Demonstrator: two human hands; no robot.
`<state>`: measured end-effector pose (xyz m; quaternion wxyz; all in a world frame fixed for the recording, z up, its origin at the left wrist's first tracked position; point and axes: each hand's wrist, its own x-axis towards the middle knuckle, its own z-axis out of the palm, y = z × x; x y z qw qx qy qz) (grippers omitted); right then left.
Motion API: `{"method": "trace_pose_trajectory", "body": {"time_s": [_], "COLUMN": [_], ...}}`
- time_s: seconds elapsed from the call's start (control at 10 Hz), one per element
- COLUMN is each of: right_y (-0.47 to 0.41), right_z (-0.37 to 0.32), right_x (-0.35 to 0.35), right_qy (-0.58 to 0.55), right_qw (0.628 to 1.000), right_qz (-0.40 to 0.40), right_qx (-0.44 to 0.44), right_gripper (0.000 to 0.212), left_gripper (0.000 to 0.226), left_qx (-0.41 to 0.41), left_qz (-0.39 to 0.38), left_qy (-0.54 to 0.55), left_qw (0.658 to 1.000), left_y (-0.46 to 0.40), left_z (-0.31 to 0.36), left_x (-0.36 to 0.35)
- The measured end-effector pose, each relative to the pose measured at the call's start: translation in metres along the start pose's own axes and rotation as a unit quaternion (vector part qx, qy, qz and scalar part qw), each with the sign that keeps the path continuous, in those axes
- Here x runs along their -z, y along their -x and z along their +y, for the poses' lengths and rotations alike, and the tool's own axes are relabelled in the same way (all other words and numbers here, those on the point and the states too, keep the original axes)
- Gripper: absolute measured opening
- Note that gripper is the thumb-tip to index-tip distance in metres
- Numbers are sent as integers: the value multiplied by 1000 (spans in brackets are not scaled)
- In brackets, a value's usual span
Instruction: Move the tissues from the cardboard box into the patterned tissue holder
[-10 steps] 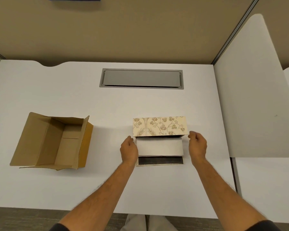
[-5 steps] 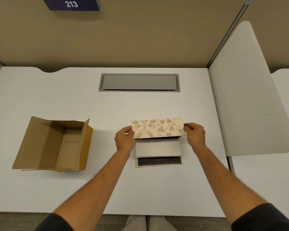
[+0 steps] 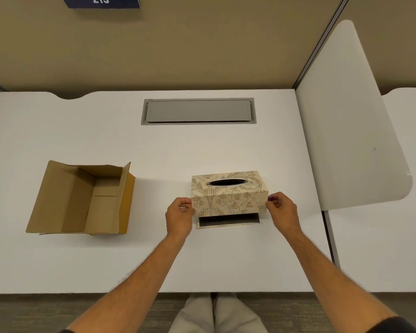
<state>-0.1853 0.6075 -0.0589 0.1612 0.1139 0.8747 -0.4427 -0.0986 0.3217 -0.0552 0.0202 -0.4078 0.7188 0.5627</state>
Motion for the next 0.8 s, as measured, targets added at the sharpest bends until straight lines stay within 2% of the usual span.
{"method": "trace_pose_trajectory", "body": {"time_s": [0.6, 0.8], "right_y": [32, 35], "right_z": [40, 25], "right_x": [-14, -4], "right_qy": [56, 81], "right_qw": [997, 996], "right_qz": [-47, -36], "right_qx": [-17, -17], "right_gripper": [12, 27], "left_gripper": [29, 36], "left_qx": [29, 32], "left_qz": [-37, -58], "left_qy": [-54, -55], "left_qw": [997, 996], "left_y": [11, 18], "left_z": [-35, -21], "left_x": [-2, 10]}}
